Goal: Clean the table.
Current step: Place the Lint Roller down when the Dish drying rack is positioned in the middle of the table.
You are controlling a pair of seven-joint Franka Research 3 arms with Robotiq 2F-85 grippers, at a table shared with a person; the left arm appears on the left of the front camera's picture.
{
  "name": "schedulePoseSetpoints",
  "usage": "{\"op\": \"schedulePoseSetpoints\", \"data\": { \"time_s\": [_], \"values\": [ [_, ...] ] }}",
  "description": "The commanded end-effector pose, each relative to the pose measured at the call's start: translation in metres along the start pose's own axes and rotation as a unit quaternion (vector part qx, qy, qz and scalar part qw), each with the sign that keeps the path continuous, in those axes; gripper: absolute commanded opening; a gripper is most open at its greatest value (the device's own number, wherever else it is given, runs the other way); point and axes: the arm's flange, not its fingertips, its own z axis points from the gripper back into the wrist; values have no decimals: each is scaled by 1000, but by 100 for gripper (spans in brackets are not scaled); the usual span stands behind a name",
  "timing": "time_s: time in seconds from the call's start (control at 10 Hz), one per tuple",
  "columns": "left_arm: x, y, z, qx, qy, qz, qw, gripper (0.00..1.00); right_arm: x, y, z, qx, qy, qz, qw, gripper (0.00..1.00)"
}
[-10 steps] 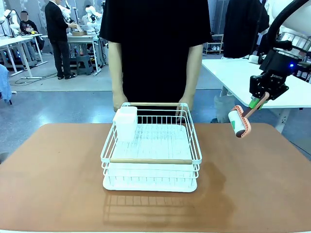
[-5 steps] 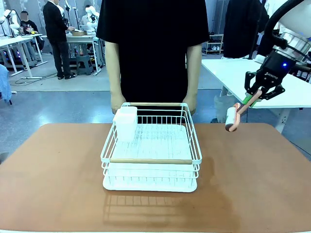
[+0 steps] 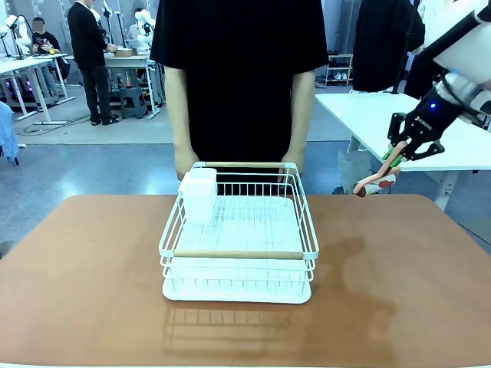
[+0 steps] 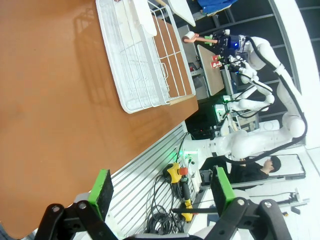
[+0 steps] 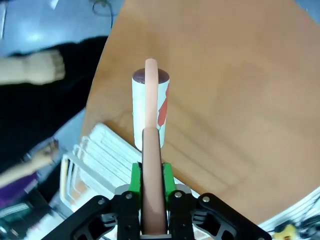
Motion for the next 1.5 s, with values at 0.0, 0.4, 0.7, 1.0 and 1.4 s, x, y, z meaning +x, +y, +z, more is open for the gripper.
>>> {"op": "schedulePoseSetpoints", "data": {
  "time_s": [0.0,0.4,0.7,1.0,1.4],
  "values": [
    [-2,-1,1,-10,-6,-14,1000,100,-15,-11,-20,69,-10,-85,994,21],
    [-2,-1,1,-10,-6,-14,1000,100,0,-49,-58,103,-20,-111,988,21],
    [-2,-1,1,-10,-6,-14,1000,100,4,-77,-82,138,-28,-115,983,21],
    [-2,-1,1,-10,-6,-14,1000,100,8,-103,-101,143,-16,-134,980,21],
    [-2,-1,1,-10,-6,-14,1000,100,6,-126,-115,160,-14,-143,977,21]
  ]
}}
